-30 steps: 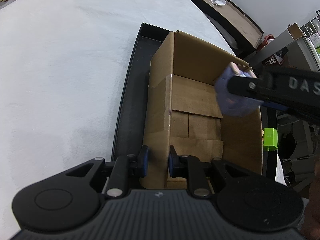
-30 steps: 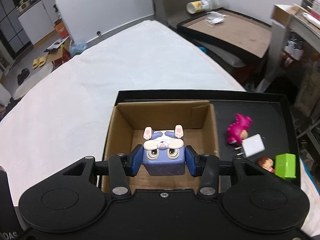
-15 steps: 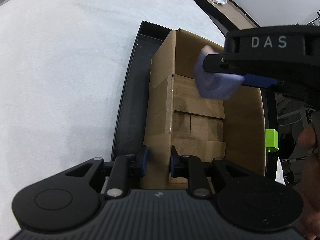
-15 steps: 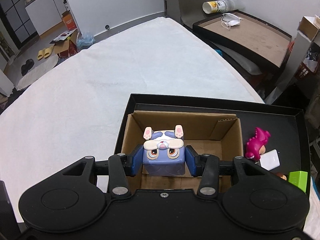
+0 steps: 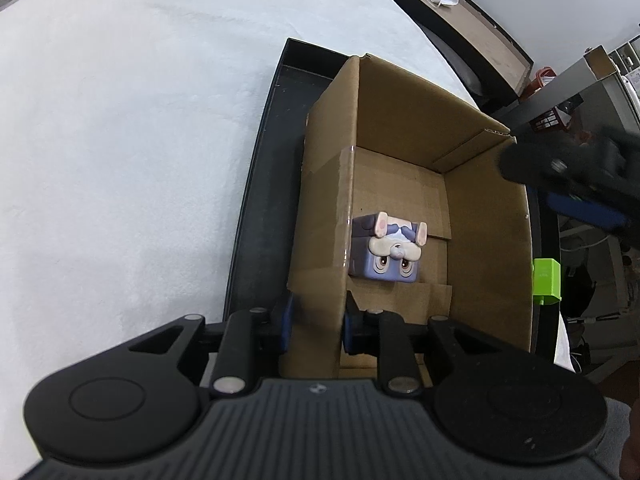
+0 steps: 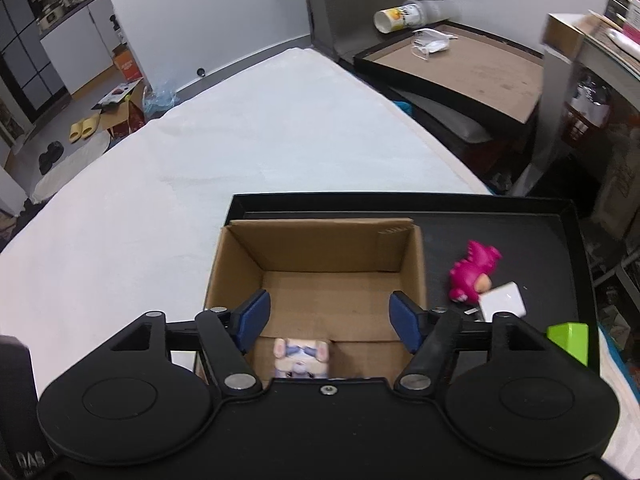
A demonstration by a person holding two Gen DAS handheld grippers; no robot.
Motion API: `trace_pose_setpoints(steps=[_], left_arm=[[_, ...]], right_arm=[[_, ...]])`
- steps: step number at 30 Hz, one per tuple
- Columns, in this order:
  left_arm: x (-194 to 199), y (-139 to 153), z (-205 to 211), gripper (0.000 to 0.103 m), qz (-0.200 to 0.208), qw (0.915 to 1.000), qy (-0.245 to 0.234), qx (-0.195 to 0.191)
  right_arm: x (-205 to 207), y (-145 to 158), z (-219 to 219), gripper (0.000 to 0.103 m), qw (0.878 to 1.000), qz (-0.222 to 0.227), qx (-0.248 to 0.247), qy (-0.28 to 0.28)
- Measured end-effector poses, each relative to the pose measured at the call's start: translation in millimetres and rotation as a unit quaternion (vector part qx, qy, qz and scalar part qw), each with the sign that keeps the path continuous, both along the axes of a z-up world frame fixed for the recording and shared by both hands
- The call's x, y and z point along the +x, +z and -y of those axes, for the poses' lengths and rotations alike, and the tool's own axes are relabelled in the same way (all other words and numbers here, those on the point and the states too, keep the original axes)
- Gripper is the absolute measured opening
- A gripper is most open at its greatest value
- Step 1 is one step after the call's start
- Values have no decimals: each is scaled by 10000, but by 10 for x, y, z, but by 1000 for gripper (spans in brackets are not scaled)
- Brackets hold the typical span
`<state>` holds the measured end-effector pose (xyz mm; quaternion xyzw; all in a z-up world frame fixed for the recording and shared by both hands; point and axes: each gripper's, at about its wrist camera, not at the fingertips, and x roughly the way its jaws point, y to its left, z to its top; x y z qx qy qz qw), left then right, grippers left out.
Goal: Organize rigid objects
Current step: 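Open the right gripper to release the bunny cube and withdraw, then lower the right gripper onto the blue figure in the mug and grasp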
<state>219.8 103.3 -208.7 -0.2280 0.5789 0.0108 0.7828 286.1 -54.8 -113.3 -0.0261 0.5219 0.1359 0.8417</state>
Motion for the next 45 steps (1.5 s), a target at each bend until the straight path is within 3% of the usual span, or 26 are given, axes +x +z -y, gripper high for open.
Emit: trace_pose_setpoints(steps=[15, 24, 45], left_arm=[[-2, 26, 46, 22, 2, 9998, -24, 209], [-5, 39, 59, 22, -72, 9999, 21, 140], [20, 72, 132, 22, -234, 9988, 153, 392]], right_arm=[[-151, 22, 540, 71, 9997, -33, -77, -234], [-178, -55, 966, 71, 9984, -212, -142, -505], [-178, -622, 1660, 71, 9898, -860, -391, -1067]])
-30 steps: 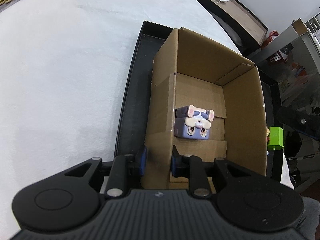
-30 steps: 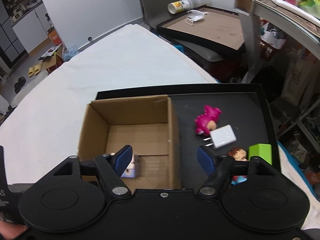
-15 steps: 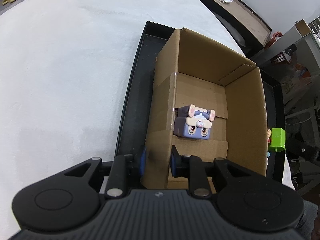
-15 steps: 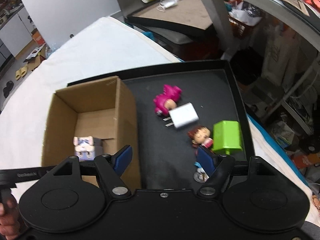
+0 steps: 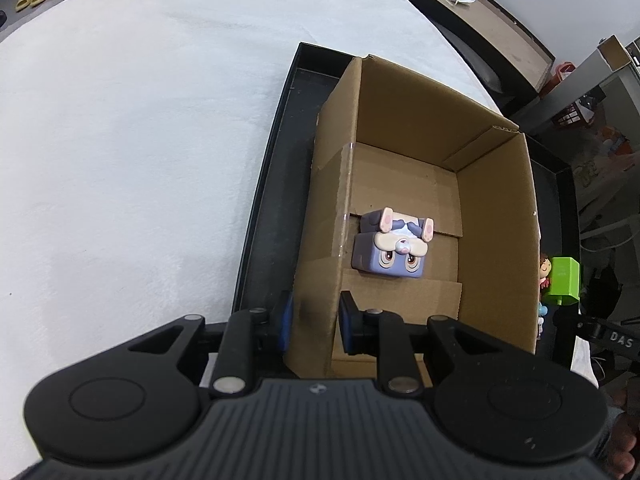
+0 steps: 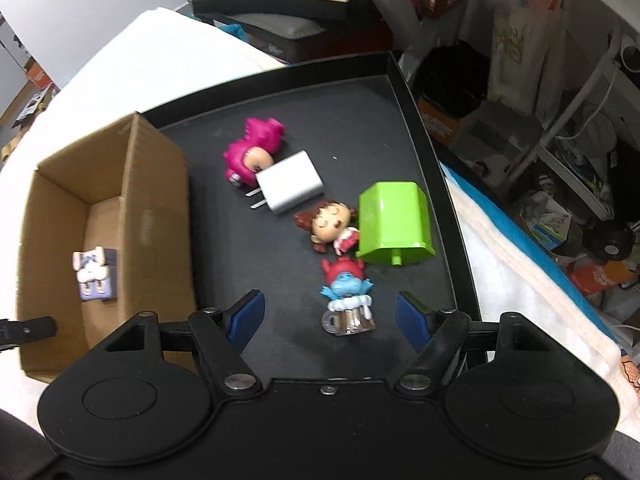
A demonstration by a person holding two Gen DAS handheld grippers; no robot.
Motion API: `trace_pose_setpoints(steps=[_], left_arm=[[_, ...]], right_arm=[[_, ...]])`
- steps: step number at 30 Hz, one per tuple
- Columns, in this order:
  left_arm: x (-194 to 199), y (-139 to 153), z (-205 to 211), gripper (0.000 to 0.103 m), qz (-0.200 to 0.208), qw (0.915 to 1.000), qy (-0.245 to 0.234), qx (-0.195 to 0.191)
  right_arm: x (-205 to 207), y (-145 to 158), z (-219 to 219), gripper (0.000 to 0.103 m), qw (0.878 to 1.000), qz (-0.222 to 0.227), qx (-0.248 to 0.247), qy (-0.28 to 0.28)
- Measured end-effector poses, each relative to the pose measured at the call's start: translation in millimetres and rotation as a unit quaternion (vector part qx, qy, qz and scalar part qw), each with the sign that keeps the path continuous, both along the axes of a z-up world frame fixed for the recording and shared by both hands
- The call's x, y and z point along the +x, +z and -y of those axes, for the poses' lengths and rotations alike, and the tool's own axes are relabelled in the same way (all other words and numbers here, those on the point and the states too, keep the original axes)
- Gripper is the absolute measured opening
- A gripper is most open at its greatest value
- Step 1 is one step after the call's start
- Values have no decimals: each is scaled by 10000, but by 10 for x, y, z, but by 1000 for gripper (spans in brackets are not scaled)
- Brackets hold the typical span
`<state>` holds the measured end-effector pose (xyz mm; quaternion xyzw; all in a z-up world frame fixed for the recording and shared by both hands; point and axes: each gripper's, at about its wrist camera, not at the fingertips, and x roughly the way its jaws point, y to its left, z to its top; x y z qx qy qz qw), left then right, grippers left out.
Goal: Organize rigid objects
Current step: 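Lower the right gripper onto the blue figure in the mug and grasp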
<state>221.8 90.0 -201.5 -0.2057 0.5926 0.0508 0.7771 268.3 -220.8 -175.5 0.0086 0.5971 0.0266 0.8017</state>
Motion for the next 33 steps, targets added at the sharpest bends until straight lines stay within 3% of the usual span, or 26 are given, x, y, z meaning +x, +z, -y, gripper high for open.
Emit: trace_pose_setpoints(steps=[17, 23, 25, 30, 33], left_arm=[[10, 35, 55, 22, -129, 9997, 104, 163], [16, 31, 67, 19, -227, 9993, 159, 239], [18, 31, 79, 19, -249, 9992, 160, 275], [1, 44, 110, 19, -290, 9988, 188, 358], [-19, 65, 116, 19, -278, 9987, 210, 383]], right_arm=[[172, -413, -94, 70, 9983, -237, -432, 324], [176, -489, -151, 61, 9974, -309, -486, 427], [181, -515, -153, 50, 9973, -346, -475, 434], [186, -540, -135, 38, 9975, -318, -442, 449], [169, -524, -106, 37, 9977, -309, -361, 483]])
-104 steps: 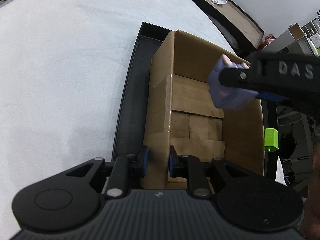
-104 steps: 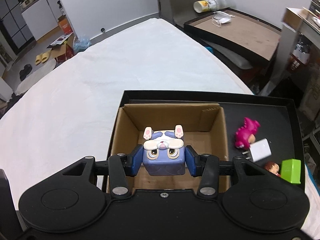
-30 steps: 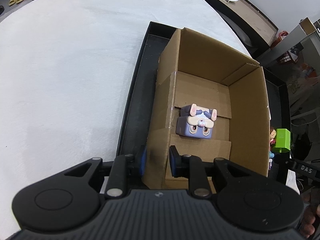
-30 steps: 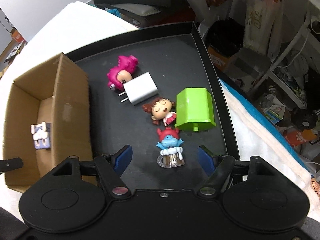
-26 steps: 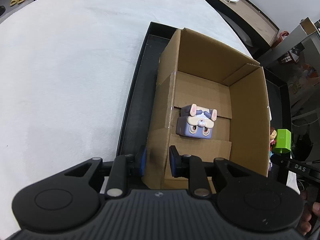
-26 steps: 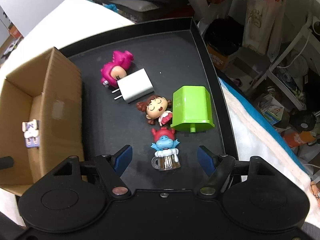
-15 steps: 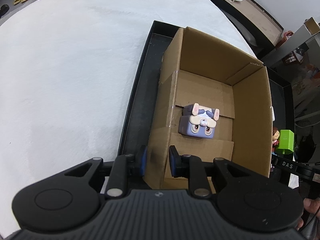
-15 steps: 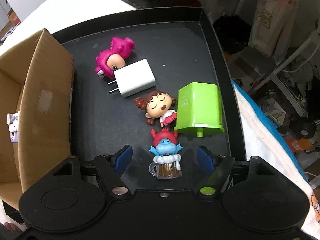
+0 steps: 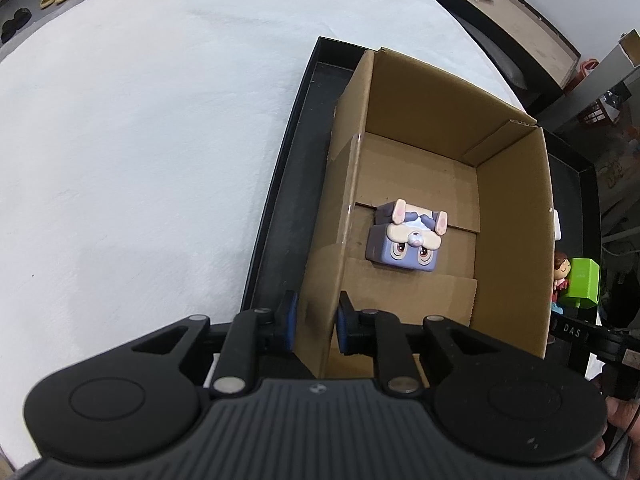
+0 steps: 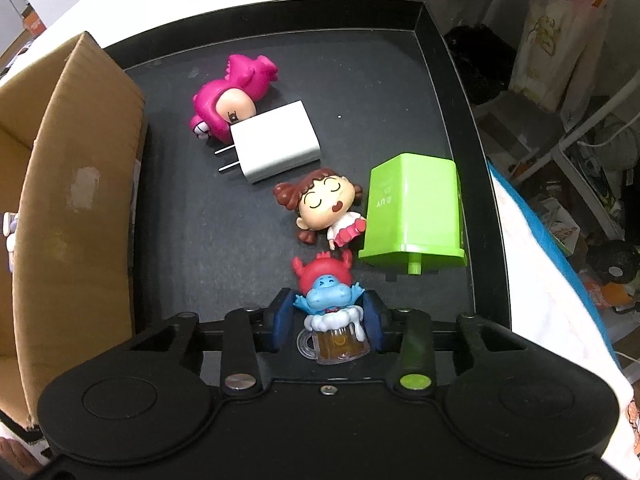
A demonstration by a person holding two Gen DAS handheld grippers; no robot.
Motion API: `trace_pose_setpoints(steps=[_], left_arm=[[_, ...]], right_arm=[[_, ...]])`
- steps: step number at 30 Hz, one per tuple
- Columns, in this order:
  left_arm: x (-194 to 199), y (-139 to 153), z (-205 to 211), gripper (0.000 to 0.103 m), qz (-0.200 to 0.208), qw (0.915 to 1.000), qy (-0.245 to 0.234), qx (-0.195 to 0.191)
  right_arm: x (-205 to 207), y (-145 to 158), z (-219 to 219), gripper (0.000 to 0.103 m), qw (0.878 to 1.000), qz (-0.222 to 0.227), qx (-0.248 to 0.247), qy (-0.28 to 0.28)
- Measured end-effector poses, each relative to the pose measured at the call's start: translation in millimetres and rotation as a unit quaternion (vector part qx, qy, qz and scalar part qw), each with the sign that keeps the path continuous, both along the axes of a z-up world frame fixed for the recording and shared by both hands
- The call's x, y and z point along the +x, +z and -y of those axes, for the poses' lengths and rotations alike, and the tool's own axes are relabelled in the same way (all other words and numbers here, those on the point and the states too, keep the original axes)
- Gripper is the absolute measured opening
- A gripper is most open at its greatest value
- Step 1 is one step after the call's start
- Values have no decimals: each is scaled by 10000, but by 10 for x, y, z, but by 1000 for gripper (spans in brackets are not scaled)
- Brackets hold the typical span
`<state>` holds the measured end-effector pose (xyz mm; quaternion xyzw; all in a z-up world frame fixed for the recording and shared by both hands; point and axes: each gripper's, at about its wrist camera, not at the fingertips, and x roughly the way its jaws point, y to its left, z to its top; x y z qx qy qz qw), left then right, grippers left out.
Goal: Organize rigid objects
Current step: 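Lower the right gripper onto the blue figure in the mug and grasp, then carry the blue mug figure with the right gripper into the box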
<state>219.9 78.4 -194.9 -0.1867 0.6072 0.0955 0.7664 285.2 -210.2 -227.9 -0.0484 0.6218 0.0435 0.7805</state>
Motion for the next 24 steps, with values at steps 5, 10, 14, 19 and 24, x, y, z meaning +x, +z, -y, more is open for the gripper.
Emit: trace_pose_setpoints(steps=[5, 10, 14, 19, 24], left_arm=[[-8, 5, 19, 19, 8, 10000, 2, 26], [-12, -13, 3, 19, 49, 10000, -4, -22], [-19, -27, -34, 19, 107, 9999, -28, -119], [-20, -34, -70, 19, 172, 9996, -63, -226], [-26, -40, -87, 19, 240, 9992, -98, -304]], right_arm=[[-52, 110, 27, 37, 9998, 121, 122, 21], [-80, 276, 8, 37, 9993, 313, 206, 23], [-95, 402, -22, 37, 9987, 447, 247, 17], [-107, 546, -69, 37, 9978, 586, 299, 23], [-110, 648, -147, 37, 9972, 680, 312, 82]])
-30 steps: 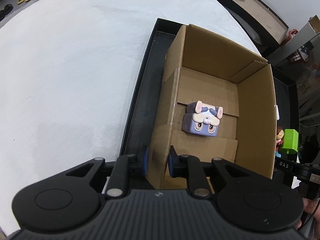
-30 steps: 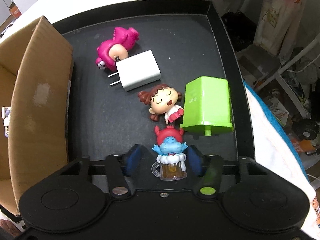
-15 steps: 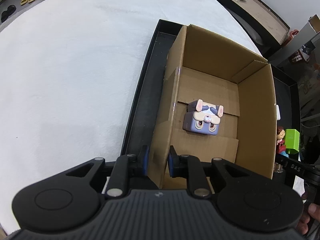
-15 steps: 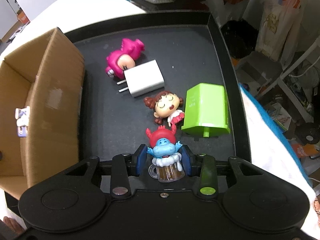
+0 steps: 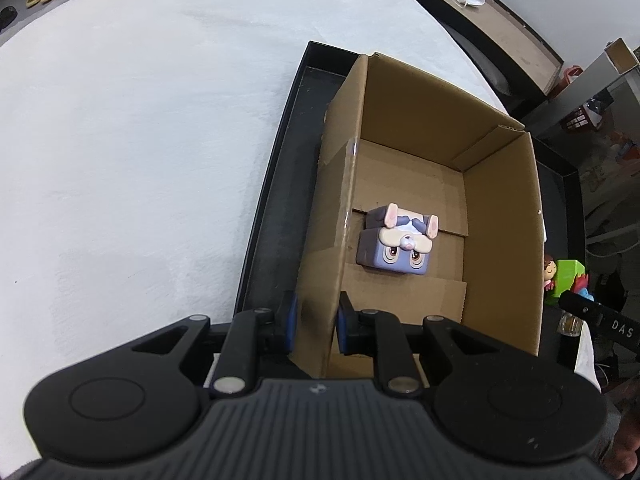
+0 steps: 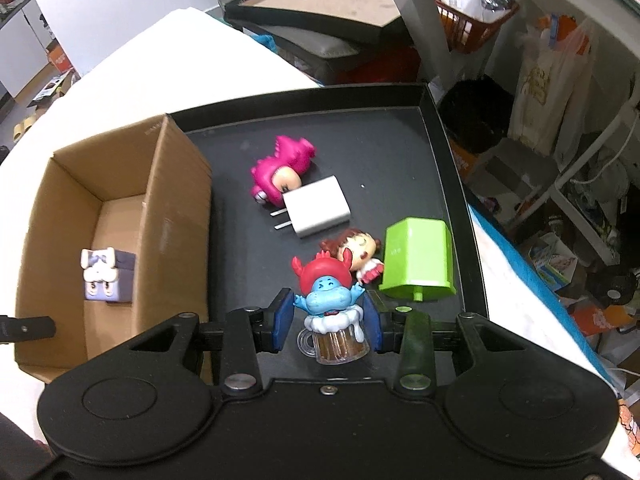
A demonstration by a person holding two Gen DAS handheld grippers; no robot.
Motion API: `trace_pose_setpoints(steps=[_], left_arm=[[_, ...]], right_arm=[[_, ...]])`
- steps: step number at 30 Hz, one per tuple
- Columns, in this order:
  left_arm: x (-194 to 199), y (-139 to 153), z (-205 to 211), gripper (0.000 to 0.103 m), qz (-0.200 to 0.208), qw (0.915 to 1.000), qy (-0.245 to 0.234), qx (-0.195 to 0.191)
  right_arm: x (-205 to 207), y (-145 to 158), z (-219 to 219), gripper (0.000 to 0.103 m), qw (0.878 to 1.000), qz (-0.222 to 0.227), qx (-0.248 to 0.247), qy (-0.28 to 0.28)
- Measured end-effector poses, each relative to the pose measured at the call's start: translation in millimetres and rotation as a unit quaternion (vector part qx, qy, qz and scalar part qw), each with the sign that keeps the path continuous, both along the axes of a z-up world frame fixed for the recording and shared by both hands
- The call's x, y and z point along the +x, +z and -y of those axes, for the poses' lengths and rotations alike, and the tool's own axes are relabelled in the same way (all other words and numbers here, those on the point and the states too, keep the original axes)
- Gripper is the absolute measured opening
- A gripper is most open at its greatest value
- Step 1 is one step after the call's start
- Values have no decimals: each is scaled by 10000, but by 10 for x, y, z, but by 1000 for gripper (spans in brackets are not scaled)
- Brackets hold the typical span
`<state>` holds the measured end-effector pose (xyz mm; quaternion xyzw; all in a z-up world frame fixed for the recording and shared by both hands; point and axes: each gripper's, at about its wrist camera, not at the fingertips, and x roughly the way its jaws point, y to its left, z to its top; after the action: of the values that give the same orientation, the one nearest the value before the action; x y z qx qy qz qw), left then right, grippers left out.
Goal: Organize rigid objects
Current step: 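Carry the blue mug figure with the right gripper into the box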
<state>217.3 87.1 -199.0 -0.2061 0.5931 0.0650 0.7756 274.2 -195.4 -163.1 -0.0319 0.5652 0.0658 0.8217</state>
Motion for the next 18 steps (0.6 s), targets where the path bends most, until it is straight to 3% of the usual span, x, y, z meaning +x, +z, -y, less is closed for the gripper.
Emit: trace_pose_setpoints(steps=[18], left_arm=[[-22, -43, -87, 19, 175, 9993, -118, -296]], right_arm=[[-9, 330, -632, 37, 9984, 260, 3, 503]])
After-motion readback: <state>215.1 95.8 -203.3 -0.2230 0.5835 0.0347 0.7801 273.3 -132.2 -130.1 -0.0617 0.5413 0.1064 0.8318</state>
